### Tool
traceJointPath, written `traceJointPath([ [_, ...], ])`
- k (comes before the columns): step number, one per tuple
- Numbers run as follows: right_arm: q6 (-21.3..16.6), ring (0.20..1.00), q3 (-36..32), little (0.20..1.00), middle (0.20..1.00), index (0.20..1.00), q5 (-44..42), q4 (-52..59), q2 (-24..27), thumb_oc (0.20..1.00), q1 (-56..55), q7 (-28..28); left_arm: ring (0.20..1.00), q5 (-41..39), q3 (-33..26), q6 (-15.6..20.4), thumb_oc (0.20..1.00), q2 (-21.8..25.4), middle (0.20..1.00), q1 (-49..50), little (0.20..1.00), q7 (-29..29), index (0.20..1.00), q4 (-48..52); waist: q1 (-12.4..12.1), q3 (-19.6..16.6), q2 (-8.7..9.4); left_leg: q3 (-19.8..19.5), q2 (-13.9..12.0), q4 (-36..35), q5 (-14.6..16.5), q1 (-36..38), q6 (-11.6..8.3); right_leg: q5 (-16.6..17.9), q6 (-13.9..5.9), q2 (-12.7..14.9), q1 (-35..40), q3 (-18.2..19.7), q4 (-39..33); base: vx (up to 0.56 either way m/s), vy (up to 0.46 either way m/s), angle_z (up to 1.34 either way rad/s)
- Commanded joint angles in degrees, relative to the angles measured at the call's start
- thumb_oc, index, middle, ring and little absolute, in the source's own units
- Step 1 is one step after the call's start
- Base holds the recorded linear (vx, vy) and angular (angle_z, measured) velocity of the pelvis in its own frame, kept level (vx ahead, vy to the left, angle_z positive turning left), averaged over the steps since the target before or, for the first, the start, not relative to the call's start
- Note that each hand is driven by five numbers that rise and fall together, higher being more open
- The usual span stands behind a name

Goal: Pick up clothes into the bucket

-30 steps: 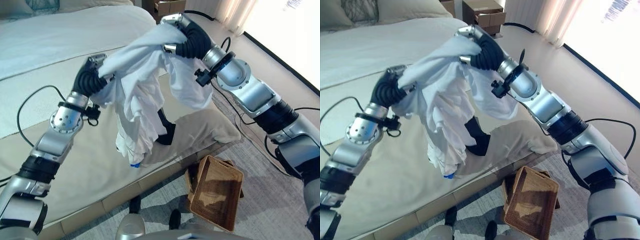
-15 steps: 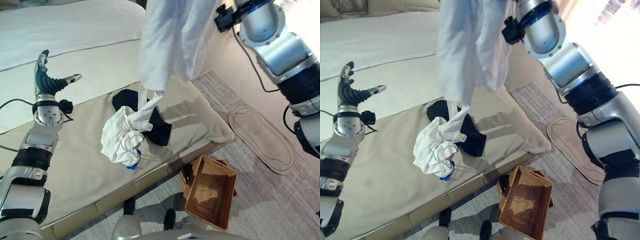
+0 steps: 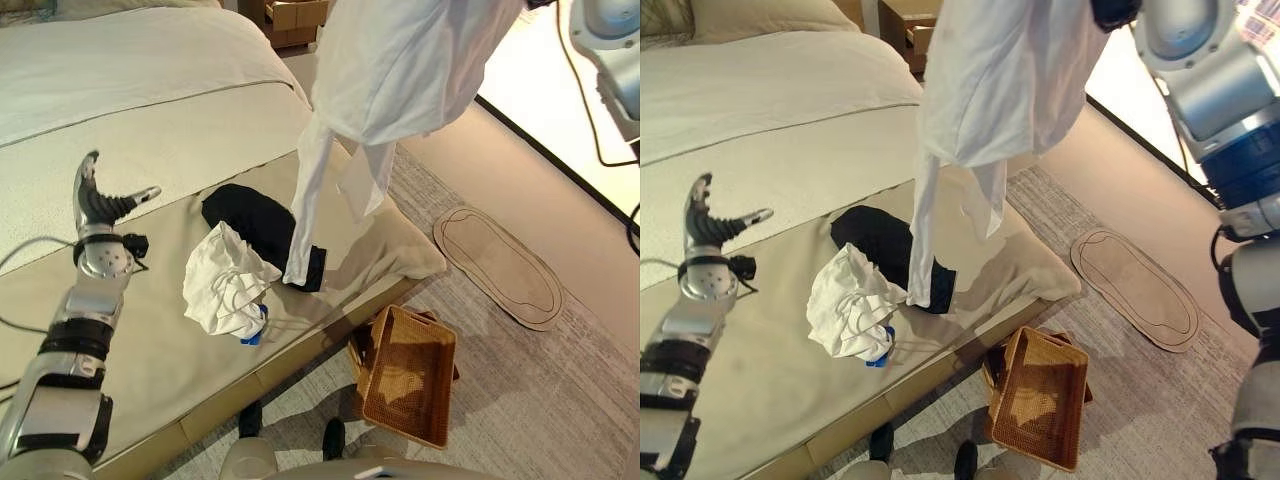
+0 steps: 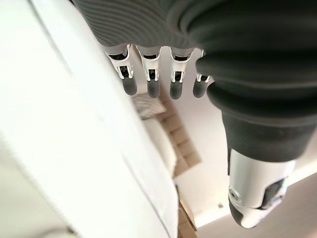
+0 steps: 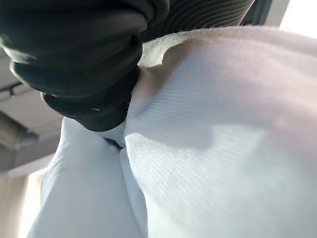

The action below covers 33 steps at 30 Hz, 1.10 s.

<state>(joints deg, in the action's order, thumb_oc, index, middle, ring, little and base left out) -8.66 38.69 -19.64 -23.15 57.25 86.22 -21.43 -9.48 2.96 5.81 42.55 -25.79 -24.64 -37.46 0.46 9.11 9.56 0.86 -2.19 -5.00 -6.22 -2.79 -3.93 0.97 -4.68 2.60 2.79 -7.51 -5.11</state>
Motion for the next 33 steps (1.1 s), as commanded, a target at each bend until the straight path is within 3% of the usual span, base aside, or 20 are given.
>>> traceJointPath([
  [1,-3.48,0.200,-7.96,0.200,0.200,0.200,0.91,1.19,7.00,0.200,-2.50,-5.92,1.000,-0.45,-3.80,2.95,1.000,-2.74,1.000,4.45,1.000,-1.49,1.000,0.27,-0.14,-5.49,-1.71,1.00,3.25,1.01,9.94,6.71,3.45,-0.37,-3.56,2.51,-1.67,3.48,2.49,0.02,0.002,-0.12],
  [6,-5.26,0.200,-22.36,0.200,0.200,0.200,3.90,6.86,11.47,0.200,-16.04,-10.18,1.000,-1.11,-6.52,3.93,1.000,-9.90,1.000,13.25,1.000,-0.89,1.000,2.05,-0.10,-5.79,-2.61,1.03,3.56,0.94,10.54,7.61,3.76,-0.67,-3.54,2.91,-0.96,3.62,2.41,0.02,-0.006,-0.05],
  [12,-6.32,0.200,-31.26,0.200,0.200,0.200,6.31,8.17,16.04,0.200,-24.29,-12.60,1.000,-0.82,-4.93,3.51,1.000,-17.97,1.000,21.54,1.000,2.16,1.000,-5.82,-0.47,-6.14,-3.36,1.23,3.93,1.41,10.85,8.19,3.80,-0.94,-3.49,3.41,0.05,3.45,2.23,0.00,-0.009,-0.01],
  [19,-6.35,0.200,-38.95,0.200,0.200,0.200,5.79,6.87,19.35,0.200,-34.11,-12.15,1.000,0.03,-2.83,1.63,1.000,-22.71,1.000,26.88,1.000,6.81,1.000,-14.20,-0.59,-5.83,-4.43,1.62,4.03,2.09,10.34,7.84,3.85,-0.52,-3.30,3.45,-0.05,3.37,2.36,-0.04,-0.021,-0.06],
  [21,-6.12,0.200,-45.71,0.200,0.200,0.200,5.85,7.63,17.85,0.200,-43.24,-11.30,1.000,2.59,-2.23,0.03,1.000,-24.63,1.000,28.33,1.000,7.94,1.000,-19.72,-0.21,-5.59,-5.27,1.69,3.87,2.29,10.75,8.03,3.83,-1.05,-3.26,3.33,0.27,3.47,2.33,-0.04,-0.024,-0.06],
  [26,-5.27,0.200,-53.64,0.200,0.200,0.200,6.14,10.12,12.59,0.200,-57.20,-7.46,1.000,6.19,-0.67,-1.26,1.000,-26.55,1.000,29.08,1.000,9.61,1.000,-24.30,0.40,-4.35,-6.54,1.83,4.02,2.80,10.59,7.56,3.93,-0.95,-3.08,3.48,-0.30,3.81,2.61,-0.06,-0.007,-0.01],
  [33,-3.13,0.200,-56.28,0.200,0.200,0.200,7.14,10.57,4.36,0.200,-69.67,-1.72,1.000,7.33,1.16,-0.85,1.000,-27.90,1.000,28.02,1.000,11.23,1.000,-23.08,0.92,-0.74,-9.14,2.79,4.54,4.38,9.90,4.77,4.02,-0.11,-2.96,4.05,-3.33,4.40,3.57,-0.12,0.006,-0.06],
])
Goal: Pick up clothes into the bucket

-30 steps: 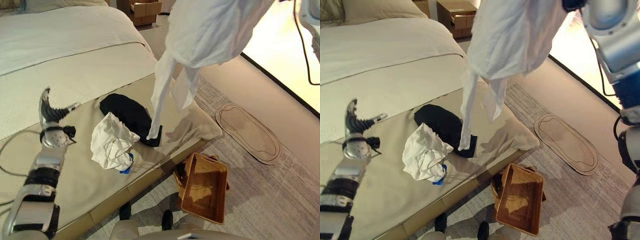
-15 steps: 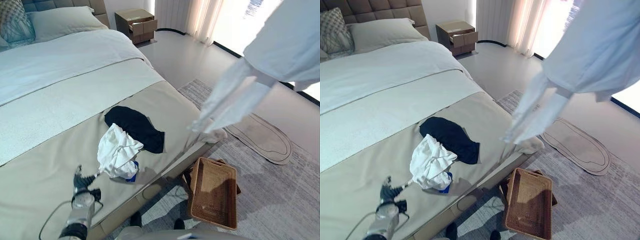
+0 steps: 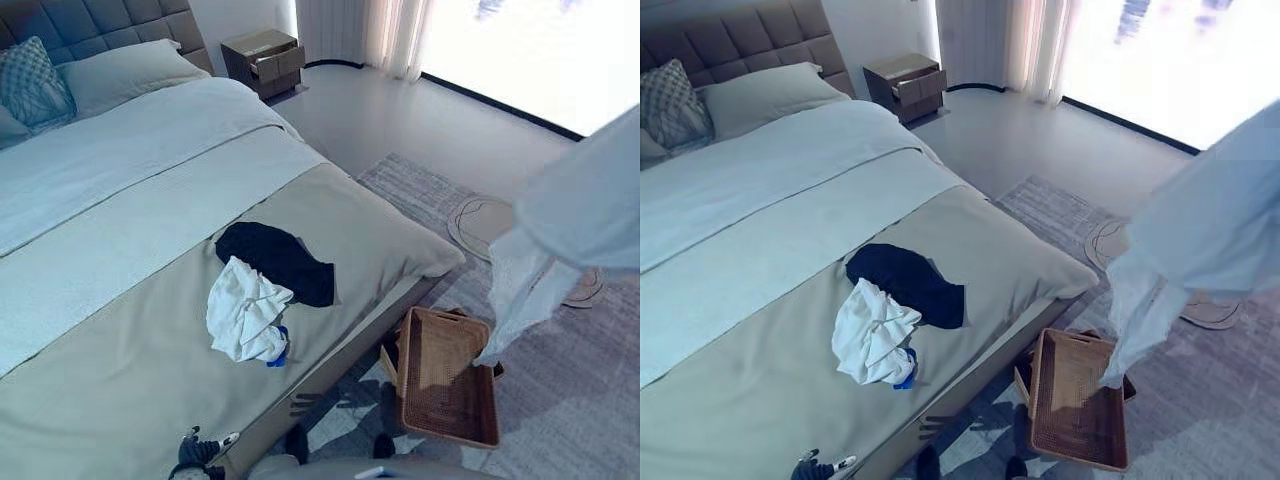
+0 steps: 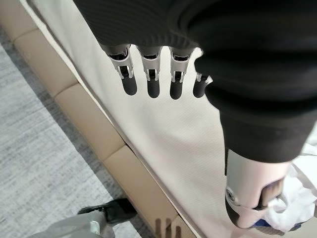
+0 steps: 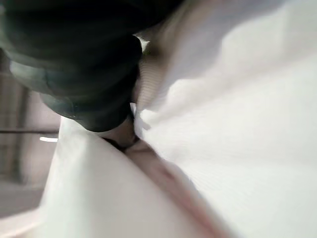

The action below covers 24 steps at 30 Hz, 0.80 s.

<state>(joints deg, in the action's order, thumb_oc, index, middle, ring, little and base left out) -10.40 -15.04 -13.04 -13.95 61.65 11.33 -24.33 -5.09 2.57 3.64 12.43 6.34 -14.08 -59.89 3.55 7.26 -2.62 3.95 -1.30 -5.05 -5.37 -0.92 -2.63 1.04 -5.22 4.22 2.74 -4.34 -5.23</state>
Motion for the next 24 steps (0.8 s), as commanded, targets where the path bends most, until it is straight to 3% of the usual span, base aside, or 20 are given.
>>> traceJointPath([
  [1,-1.09,0.200,-2.57,0.200,0.200,0.200,0.94,1.12,-1.09,0.200,4.32,1.48,1.000,2.66,1.87,1.51,1.000,2.06,1.000,-4.39,1.000,0.80,1.000,0.01,-2.12,1.79,2.52,-0.19,3.81,4.75,8.86,2.22,2.73,0.01,-2.40,2.58,-3.96,1.38,3.91,-0.13,0.014,-0.19],
  [5,-0.69,0.200,-2.93,0.200,0.200,0.200,2.56,1.07,-4.66,0.200,2.39,1.57,1.000,1.51,3.33,2.62,1.000,1.76,1.000,-5.48,1.000,0.75,1.000,5.19,-1.40,5.13,0.06,0.34,4.38,5.05,7.54,-0.91,2.75,0.96,-2.27,2.92,-7.88,2.25,4.73,-0.14,0.006,-0.12],
  [14,0.60,0.200,-3.08,0.200,0.200,0.200,5.47,-0.03,-9.40,0.200,-0.37,0.92,1.000,0.08,4.50,3.20,1.000,0.79,1.000,-5.58,1.000,0.26,1.000,8.53,-1.05,8.29,-2.20,0.33,4.62,4.37,5.80,-4.06,2.77,1.17,-1.81,2.92,-12.69,2.85,6.55,-0.07,-0.018,-0.07],
  [18,1.59,0.200,1.12,0.200,0.200,0.200,7.27,-3.20,-10.44,0.200,1.91,1.20,1.000,-0.81,5.67,3.52,1.000,0.26,1.000,-5.90,1.000,0.36,1.000,8.92,-1.15,11.30,-3.87,0.64,4.68,4.45,4.78,-6.53,2.50,1.58,-1.58,2.90,-15.95,3.23,7.49,-0.07,-0.015,-0.03],
  [24,1.27,0.200,7.92,0.200,0.200,0.200,7.91,-7.55,-11.88,0.200,8.46,-0.07,1.000,-3.57,7.20,4.61,1.000,-0.16,1.000,-6.67,1.000,-0.85,1.000,10.62,-1.71,15.81,-4.71,1.35,4.36,8.36,5.10,-12.09,2.29,1.59,-1.19,2.85,-21.49,3.78,10.33,-0.07,-0.053,-0.11],
])
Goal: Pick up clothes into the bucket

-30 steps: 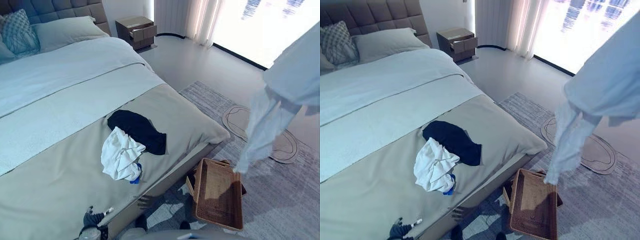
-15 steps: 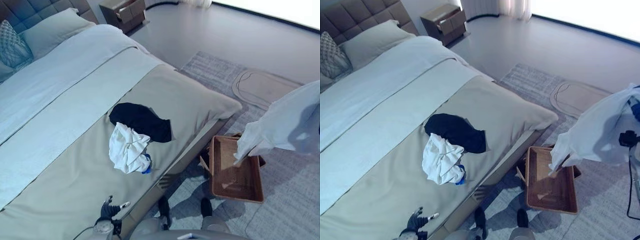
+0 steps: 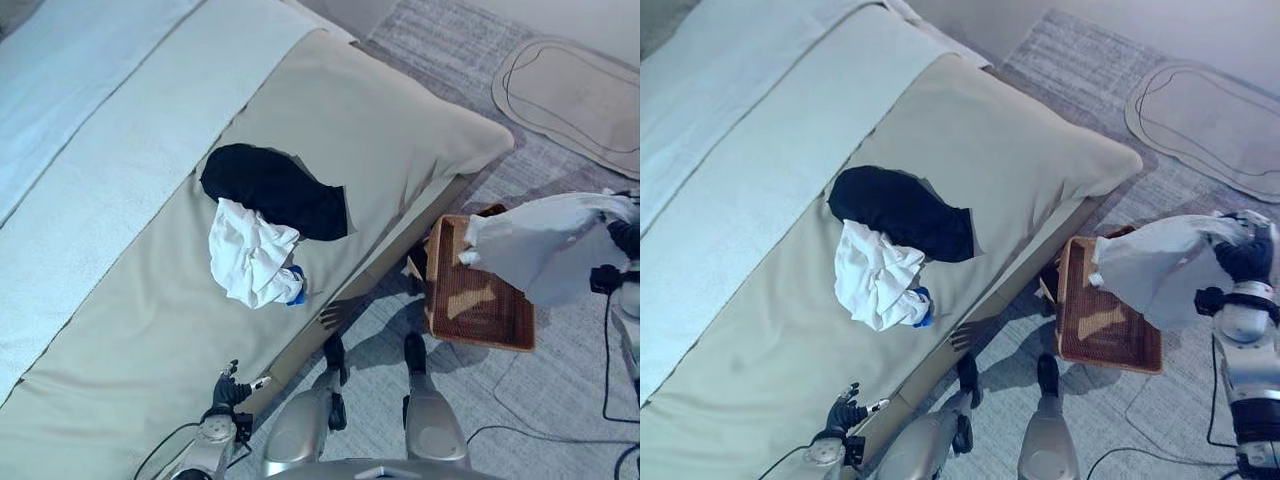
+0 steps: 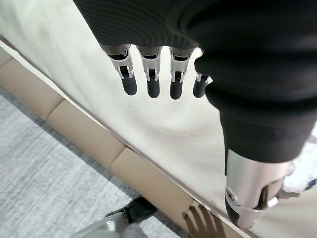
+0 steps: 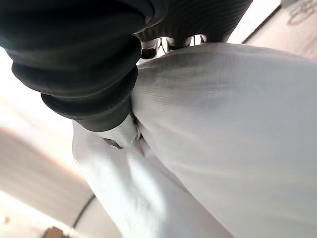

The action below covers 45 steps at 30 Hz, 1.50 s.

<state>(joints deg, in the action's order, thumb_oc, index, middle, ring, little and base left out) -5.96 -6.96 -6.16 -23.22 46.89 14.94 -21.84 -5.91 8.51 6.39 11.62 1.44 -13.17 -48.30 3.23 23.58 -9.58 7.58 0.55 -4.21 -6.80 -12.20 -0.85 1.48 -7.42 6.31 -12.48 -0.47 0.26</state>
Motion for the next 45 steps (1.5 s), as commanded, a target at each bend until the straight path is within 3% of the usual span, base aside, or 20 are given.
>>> traceJointPath([
  [1,-3.20,0.200,0.88,0.200,0.200,0.200,0.95,0.90,2.74,0.200,6.00,-2.86,1.000,-3.35,1.67,2.09,1.000,0.70,1.000,-2.02,1.000,-2.05,1.000,-0.41,-1.45,0.63,2.34,-2.13,2.46,9.38,6.90,-2.10,0.44,1.13,1.20,0.80,-7.40,0.05,5.66,-0.11,-0.069,-0.06],
  [6,-3.05,0.200,7.48,0.200,0.200,0.200,0.97,-4.29,1.79,0.200,14.28,-5.22,1.000,-7.03,2.86,3.44,1.000,0.91,1.000,-3.26,1.000,-4.43,1.000,3.11,-2.04,5.66,3.13,-1.15,1.25,21.16,10.69,-13.12,0.70,-0.06,2.43,-0.43,-18.15,2.08,13.59,-0.09,-0.067,-0.06],
  [11,-2.08,0.200,12.90,0.200,0.200,0.200,0.81,-11.66,3.22,0.200,21.73,-7.27,1.000,-9.47,4.42,4.45,1.000,1.13,1.000,-4.54,1.000,-6.54,1.000,5.09,-2.44,6.21,3.07,-1.13,0.34,26.46,11.37,-23.31,0.65,-1.08,3.23,-1.26,-28.57,2.41,19.25,-0.04,-0.080,-0.01],
  [12,-1.05,0.200,15.15,0.200,0.200,0.200,1.49,-15.07,3.98,0.200,24.06,-7.87,1.000,-10.52,5.24,4.80,1.000,1.26,1.000,-5.26,1.000,-7.52,1.000,5.69,-2.82,6.21,2.77,-2.09,0.05,28.19,13.25,-26.18,0.13,-3.25,3.16,-1.57,-31.33,2.22,21.56,0.07,-0.064,0.05],
  [16,0.98,0.200,19.26,0.200,0.200,0.200,3.34,-21.59,5.43,0.200,28.53,-8.86,1.000,-12.00,5.97,5.54,1.000,1.02,1.000,-6.55,1.000,-9.37,1.000,7.25,-2.77,6.21,2.13,-2.67,-0.17,30.62,13.15,-32.93,-0.37,-4.03,3.49,-1.08,-38.20,1.81,25.15,0.02,-0.053,0.11],
  [17,1.38,0.338,20.02,0.338,0.338,0.338,3.85,-23.81,5.42,0.338,28.96,-8.82,1.000,-12.06,6.09,5.69,1.000,0.87,1.000,-7.02,1.000,-9.87,1.000,7.37,-2.61,6.21,1.97,-2.87,-0.15,31.00,13.01,-34.29,-0.51,-4.25,3.54,-0.88,-39.64,1.61,25.96,0.01,-0.056,0.04],
  [18,1.87,0.787,20.59,0.787,0.787,0.787,3.66,-25.63,5.59,0.787,29.73,-9.05,1.000,-12.49,6.18,5.86,1.000,0.81,1.000,-7.23,1.000,-10.32,1.000,7.61,-2.63,6.21,1.84,-3.01,-0.03,30.95,12.85,-35.18,-0.61,-4.51,3.58,-0.76,-40.77,1.41,26.72,0.02,-0.050,0.06],
  [19,2.12,1.000,20.74,1.000,1.000,1.000,3.64,-26.27,5.27,1.000,29.85,-9.25,1.000,-12.88,6.26,5.88,1.000,0.65,1.000,-7.53,1.000,-10.60,1.000,7.79,-2.55,6.21,1.74,-3.12,-0.03,30.99,12.69,-35.79,-0.75,-4.55,3.60,-0.50,-41.43,1.30,26.91,0.01,-0.028,0.05],
  [26,2.56,1.000,19.77,1.000,1.000,1.000,3.49,-29.36,2.51,1.000,27.80,-10.67,1.000,-16.14,4.20,7.69,1.000,0.18,1.000,-8.86,1.000,-13.53,1.000,10.69,-2.35,6.21,0.95,-3.72,1.01,28.76,11.49,-36.71,-1.08,-5.07,3.64,0.21,-43.23,0.63,27.51,0.03,-0.011,0.08],
  [32,2.16,1.000,15.75,1.000,1.000,1.000,2.37,-29.44,-1.57,1.000,21.99,-11.58,1.000,-17.56,-2.36,9.85,1.000,2.36,1.000,-9.56,1.000,-18.49,1.000,15.01,-2.49,6.21,0.74,-4.53,1.73,26.70,10.80,-35.15,-1.29,-5.34,3.44,0.63,-41.71,-0.25,26.87,0.01,0.000,0.08],
  [42,0.16,1.000,9.49,1.000,1.000,1.000,6.99,-20.12,-11.86,1.000,6.60,-15.49,1.000,-8.27,-15.49,10.69,1.000,11.67,1.000,-13.14,1.000,-31.74,1.000,23.80,-1.47,6.21,2.51,-5.59,1.90,25.53,11.03,-31.30,-1.39,-5.15,3.06,0.77,-36.43,-1.27,24.37,0.00,-0.002,0.07],
  [45,-1.53,1.000,9.56,1.000,1.000,1.000,8.09,-19.18,-15.39,1.000,2.24,-15.02,1.000,-3.95,-18.01,10.02,1.000,16.29,1.000,-14.11,1.000,-34.05,1.000,28.91,-0.69,6.21,3.59,-5.10,1.89,25.00,9.79,-29.89,-1.03,-2.84,3.17,0.92,-34.19,-1.77,22.12,-0.08,0.034,0.01],
])
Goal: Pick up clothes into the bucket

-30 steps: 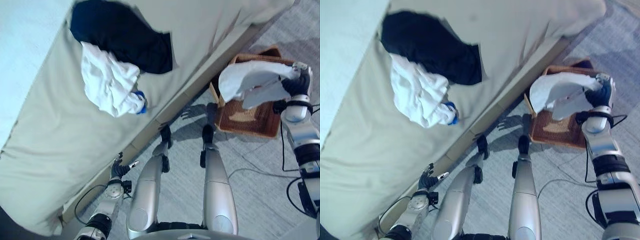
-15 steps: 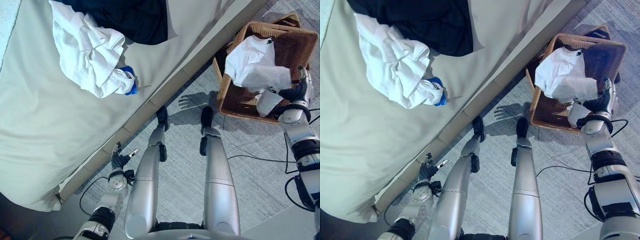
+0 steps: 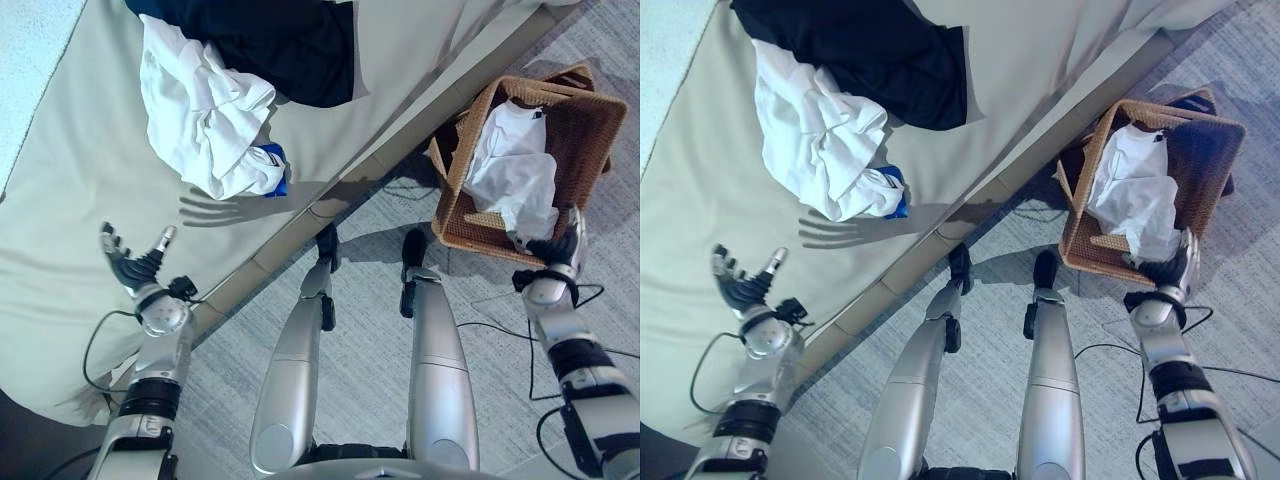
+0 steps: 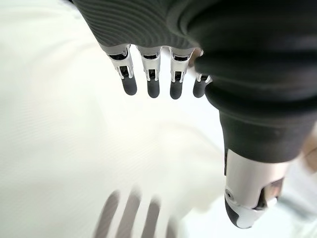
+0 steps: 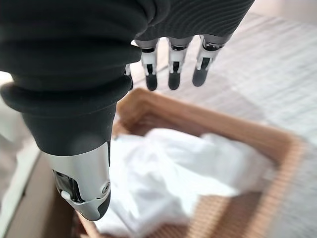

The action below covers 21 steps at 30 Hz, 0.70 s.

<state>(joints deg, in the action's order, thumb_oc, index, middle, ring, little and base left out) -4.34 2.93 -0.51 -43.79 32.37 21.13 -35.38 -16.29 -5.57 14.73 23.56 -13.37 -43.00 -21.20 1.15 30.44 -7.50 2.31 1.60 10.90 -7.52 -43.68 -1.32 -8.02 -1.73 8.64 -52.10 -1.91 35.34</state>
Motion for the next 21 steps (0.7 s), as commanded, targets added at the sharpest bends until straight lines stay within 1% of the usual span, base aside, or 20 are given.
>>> traceJointPath([
  [1,-3.46,1.000,0.07,1.000,1.000,1.000,2.68,1.49,-1.77,1.000,-5.09,-0.98,1.000,7.18,-4.57,1.32,1.000,5.71,1.000,0.17,1.000,-4.31,1.000,2.47,1.62,-0.64,1.79,0.25,0.79,9.74,10.49,2.10,-0.57,6.95,-2.61,-1.44,6.26,-0.26,-13.65,-0.01,0.034,-0.01],
  [6,-5.07,1.000,2.51,1.000,1.000,1.000,2.19,0.86,-5.41,1.000,-8.32,1.64,1.000,9.04,-4.57,-0.41,1.000,13.10,1.000,-2.81,1.000,-2.90,1.000,0.42,2.84,-0.64,3.46,0.92,0.38,9.53,10.92,4.54,-0.52,8.36,-3.01,-1.72,9.46,-0.01,-16.62,-0.01,0.040,-0.08],
  [11,-6.41,1.000,6.75,1.000,1.000,1.000,3.20,2.74,-7.26,1.000,-11.08,5.46,1.000,12.66,-0.13,-3.10,1.000,20.74,1.000,-7.91,1.000,1.89,1.000,-7.45,4.61,-0.64,6.47,2.50,-0.53,9.96,11.43,5.29,-0.38,10.55,-4.03,-2.56,10.99,0.89,-19.90,-0.01,0.049,-0.18],
  [12,-6.74,1.000,7.44,1.000,1.000,1.000,3.24,3.35,-7.65,1.000,-11.57,6.02,1.000,12.97,0.78,-3.50,1.000,21.70,1.000,-8.97,1.000,2.61,1.000,-9.01,5.04,-0.64,7.09,2.90,-0.77,10.20,11.59,5.15,-0.33,10.99,-4.24,-2.72,10.94,1.13,-20.43,0.00,0.053,-0.18],
  [13,-6.73,1.000,7.40,1.000,1.000,1.000,3.24,3.36,-7.69,1.000,-11.59,6.02,1.000,12.94,0.87,-3.45,1.000,21.75,1.000,-9.08,1.000,2.61,1.000,-9.11,4.95,-0.64,7.13,2.95,-0.78,10.21,11.61,5.15,-0.33,11.01,-4.25,-2.74,10.93,1.17,-20.45,0.00,0.069,-0.24],
  [14,-7.34,1.000,8.22,1.000,1.000,1.000,3.10,5.00,-8.15,1.000,-12.49,6.89,1.000,13.85,2.68,-3.98,1.000,23.47,1.000,-10.19,1.000,4.28,1.000,-11.20,5.57,-0.64,8.14,3.55,-1.18,11.20,12.00,4.64,-0.13,11.32,-4.41,-3.05,10.75,1.68,-20.77,0.00,0.036,-0.20],
  [15,-7.33,1.000,8.18,1.000,1.000,1.000,3.10,5.03,-8.18,1.000,-12.52,6.89,1.000,13.83,2.76,-3.95,1.000,23.51,1.000,-10.28,1.000,4.28,1.000,-11.27,5.50,-0.64,8.17,3.58,-1.20,11.23,12.02,4.62,-0.13,11.32,-4.41,-3.07,10.73,1.71,-20.76,0.00,0.057,-0.26],
  [16,-7.57,1.000,8.62,1.000,1.000,1.000,3.48,6.02,-8.21,1.000,-13.17,7.26,1.000,14.40,3.64,-4.27,1.000,24.48,1.000,-10.78,1.000,4.81,1.000,-12.26,5.81,-0.64,8.67,3.91,-1.36,11.88,12.31,4.29,-0.02,11.39,-4.46,-3.25,10.45,1.96,-20.65,0.08,0.057,-0.19],
  [17,-7.75,1.000,9.27,1.000,1.000,1.000,3.84,7.06,-7.92,1.000,-13.58,7.80,1.000,14.81,4.70,-4.60,1.000,25.20,1.000,-11.17,1.000,5.90,1.000,-13.42,5.88,-0.64,8.82,3.53,-1.83,12.75,14.49,4.87,-0.20,9.76,-4.88,-3.85,11.04,2.38,-20.14,0.08,0.094,-0.23],
  [18,-8.01,1.000,9.65,1.000,1.000,1.000,3.77,7.65,-8.06,1.000,-14.01,8.11,1.000,15.43,5.99,-4.90,1.000,26.07,1.000,-12.39,1.000,6.64,1.000,-14.64,6.24,-0.64,9.42,3.79,-2.13,13.89,15.05,3.83,-0.04,9.81,-4.94,-4.06,10.25,2.72,-19.89,0.09,0.073,-0.15],
  [19,-8.00,1.000,9.61,1.000,1.000,1.000,3.78,7.67,-8.08,1.000,-14.06,8.12,1.000,15.42,6.09,-4.88,1.000,26.08,1.000,-12.47,1.000,6.64,1.000,-14.70,6.14,-0.64,9.39,3.80,-2.20,14.05,15.22,3.82,-0.04,9.71,-4.94,-4.13,10.26,2.73,-19.81,0.01,0.062,-0.18],
  [20,-8.37,1.000,10.34,1.000,1.000,1.000,4.04,9.43,-7.69,1.000,-14.55,8.65,1.000,15.59,7.59,-5.25,1.000,26.89,1.000,-13.64,1.000,7.75,1.000,-15.55,6.65,-0.64,10.08,3.92,-2.41,15.69,15.85,2.27,0.06,9.87,-5.05,-4.21,9.18,3.11,-19.44,0.00,0.024,-0.18],
  [21,-8.50,1.000,10.51,1.000,1.000,1.000,3.93,9.99,-7.61,1.000,-14.70,8.80,1.000,15.44,8.09,-5.32,1.000,27.09,1.000,-14.24,1.000,8.11,1.000,-15.96,6.76,-0.64,10.30,3.93,-2.51,16.34,16.06,1.62,0.11,9.88,-5.04,-4.28,8.73,3.14,-19.22,0.00,0.030,-0.14],
])
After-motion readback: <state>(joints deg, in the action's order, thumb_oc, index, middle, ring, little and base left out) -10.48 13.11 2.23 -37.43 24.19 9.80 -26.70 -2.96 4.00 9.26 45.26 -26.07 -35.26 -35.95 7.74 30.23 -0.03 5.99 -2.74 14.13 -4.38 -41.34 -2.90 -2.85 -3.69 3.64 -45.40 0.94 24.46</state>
